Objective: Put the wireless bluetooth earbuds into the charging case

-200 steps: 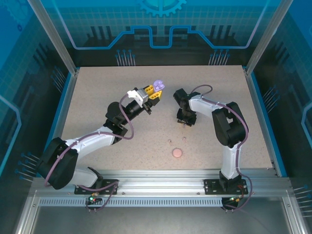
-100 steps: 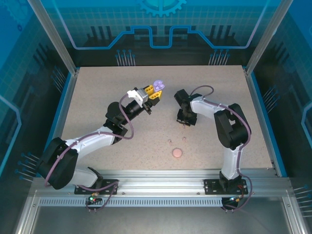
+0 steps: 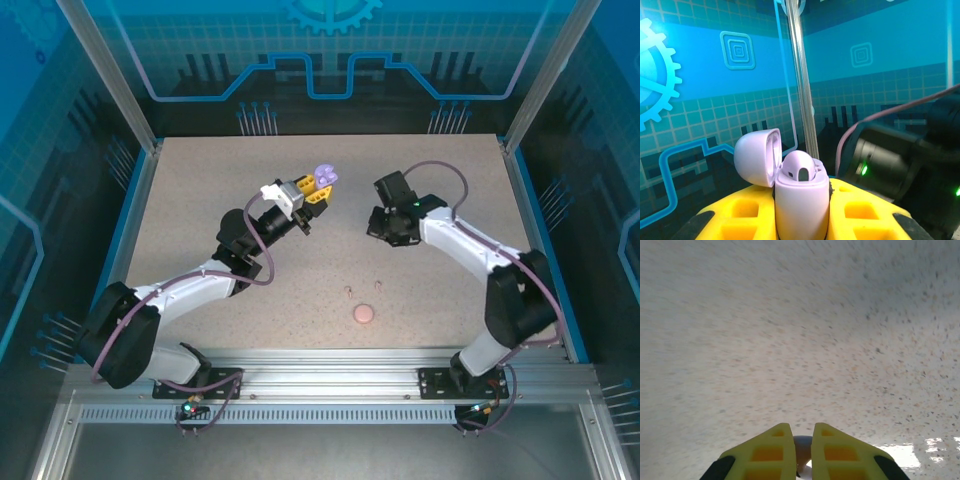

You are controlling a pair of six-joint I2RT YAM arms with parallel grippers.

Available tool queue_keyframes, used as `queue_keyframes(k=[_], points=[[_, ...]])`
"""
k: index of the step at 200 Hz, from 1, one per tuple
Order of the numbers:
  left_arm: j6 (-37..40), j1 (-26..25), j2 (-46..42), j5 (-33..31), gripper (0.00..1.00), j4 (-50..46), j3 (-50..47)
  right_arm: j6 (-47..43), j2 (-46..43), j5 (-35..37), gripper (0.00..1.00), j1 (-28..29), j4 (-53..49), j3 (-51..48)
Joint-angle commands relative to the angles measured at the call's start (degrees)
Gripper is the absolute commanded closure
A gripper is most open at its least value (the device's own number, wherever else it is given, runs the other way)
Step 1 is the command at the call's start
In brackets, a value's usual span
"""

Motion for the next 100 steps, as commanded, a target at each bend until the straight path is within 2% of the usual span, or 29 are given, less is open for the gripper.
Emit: queue_keyframes(k=[1,53,100], points=[[-0.5,0.3,0.0,0.4,1.0,0.9,2.2,-2.9,-6.0,-2.7,0.89,-0.1,3.9,-1.1],[0.3,0.3,0.3,3.2,1.0,0.7,3.3,-8.0,-18.2,-9.6,0.88,-3.2,7.9,2.2],[2.4,0.3,0.8,7.7,1.0,-2.0,6.5,-12.1,-22.9,-15.6,0.86,-6.1,10.1,10.0]])
